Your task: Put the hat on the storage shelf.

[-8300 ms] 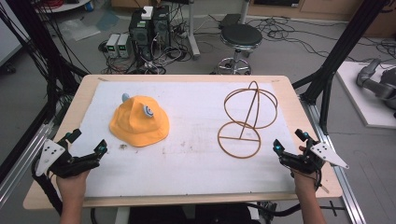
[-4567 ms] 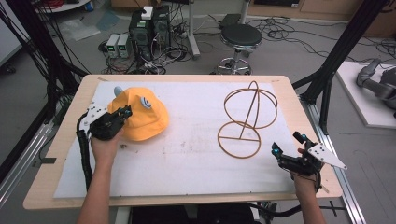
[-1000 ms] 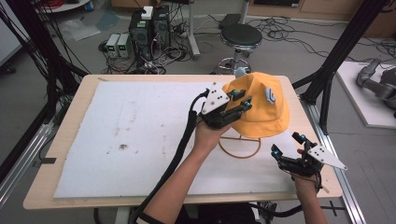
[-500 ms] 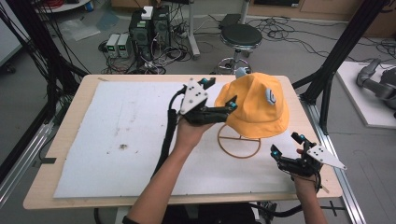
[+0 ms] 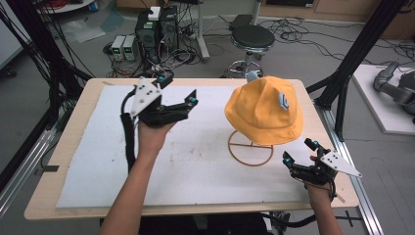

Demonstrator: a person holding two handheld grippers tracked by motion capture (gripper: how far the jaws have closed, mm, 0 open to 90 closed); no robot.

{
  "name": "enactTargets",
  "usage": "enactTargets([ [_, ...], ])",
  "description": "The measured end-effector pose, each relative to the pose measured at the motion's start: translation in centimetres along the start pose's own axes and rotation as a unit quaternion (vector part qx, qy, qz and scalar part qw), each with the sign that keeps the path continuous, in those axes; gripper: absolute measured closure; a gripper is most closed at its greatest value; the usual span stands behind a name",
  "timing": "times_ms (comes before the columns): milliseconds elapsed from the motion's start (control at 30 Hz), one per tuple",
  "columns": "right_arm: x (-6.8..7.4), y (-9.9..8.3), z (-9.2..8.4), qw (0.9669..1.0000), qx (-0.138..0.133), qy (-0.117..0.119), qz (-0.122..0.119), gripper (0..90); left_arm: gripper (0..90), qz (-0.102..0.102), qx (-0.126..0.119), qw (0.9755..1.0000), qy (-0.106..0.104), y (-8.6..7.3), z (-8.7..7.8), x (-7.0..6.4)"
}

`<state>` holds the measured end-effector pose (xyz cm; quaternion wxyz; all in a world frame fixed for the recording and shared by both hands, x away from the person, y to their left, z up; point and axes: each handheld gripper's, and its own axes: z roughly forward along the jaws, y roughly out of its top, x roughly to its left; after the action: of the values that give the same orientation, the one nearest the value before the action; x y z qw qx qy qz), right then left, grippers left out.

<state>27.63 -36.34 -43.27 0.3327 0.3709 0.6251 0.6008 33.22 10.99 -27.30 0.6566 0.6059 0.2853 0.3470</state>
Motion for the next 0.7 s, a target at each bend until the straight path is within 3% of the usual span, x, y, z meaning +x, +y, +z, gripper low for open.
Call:
enactTargets([
  [33, 0.0, 0.0, 0.0, 1.0000, 0.001, -0.001, -0.001, 2.4, 16.6, -0.001, -0.002, 0.9999, 0.015, 0.1, -1.2, 0.9],
  [133, 0.0, 0.0, 0.2, 1.0000, -0.001, -0.001, 0.000, 2.4, 16.6, 0.005, -0.003, 0.9995, 0.030, 0.2, -2.4, 1.7],
  [200, 0.0, 0.1, 0.2, 1.0000, -0.001, -0.002, -0.001, 2.4, 16.6, 0.021, 0.005, 0.9984, 0.052, 0.1, -4.2, 2.7],
  [267, 0.0, 0.1, 0.3, 1.0000, -0.002, -0.002, -0.001, 2.4, 16.6, 0.024, 0.009, 0.9980, 0.059, 0.0, -4.8, 3.0],
  [367, 0.0, 0.1, 0.3, 1.0000, -0.002, -0.003, 0.001, 2.4, 16.6, 0.031, 0.017, 0.9960, 0.082, -0.6, -7.3, 4.4],
  [467, -0.1, 0.1, 0.3, 1.0000, -0.006, -0.004, 0.000, 2.4, 16.5, 0.027, 0.016, 0.9950, 0.095, -1.0, -8.6, 5.1],
  [500, -0.1, 0.1, 0.3, 1.0000, -0.006, -0.004, 0.000, 2.4, 16.5, 0.024, 0.015, 0.9939, 0.107, -1.6, -9.8, 5.8],
  [533, -0.1, 0.2, 0.3, 1.0000, -0.006, -0.005, 0.000, 2.4, 16.5, 0.024, 0.015, 0.9939, 0.107, -1.6, -9.8, 5.8],
  [567, -0.1, 0.2, 0.3, 1.0000, -0.005, -0.006, 0.000, 2.4, 16.4, 0.018, 0.014, 0.9926, 0.119, -2.1, -11.0, 6.4],
  [667, 0.0, 0.2, 0.3, 1.0000, -0.005, -0.007, 0.001, 2.4, 16.5, 0.018, 0.013, 0.9909, 0.133, -2.7, -12.1, 7.0],
  [700, 0.0, 0.2, 0.3, 1.0000, -0.005, -0.006, 0.000, 2.4, 16.4, 0.016, 0.012, 0.9892, 0.145, -3.2, -13.2, 7.5],
])
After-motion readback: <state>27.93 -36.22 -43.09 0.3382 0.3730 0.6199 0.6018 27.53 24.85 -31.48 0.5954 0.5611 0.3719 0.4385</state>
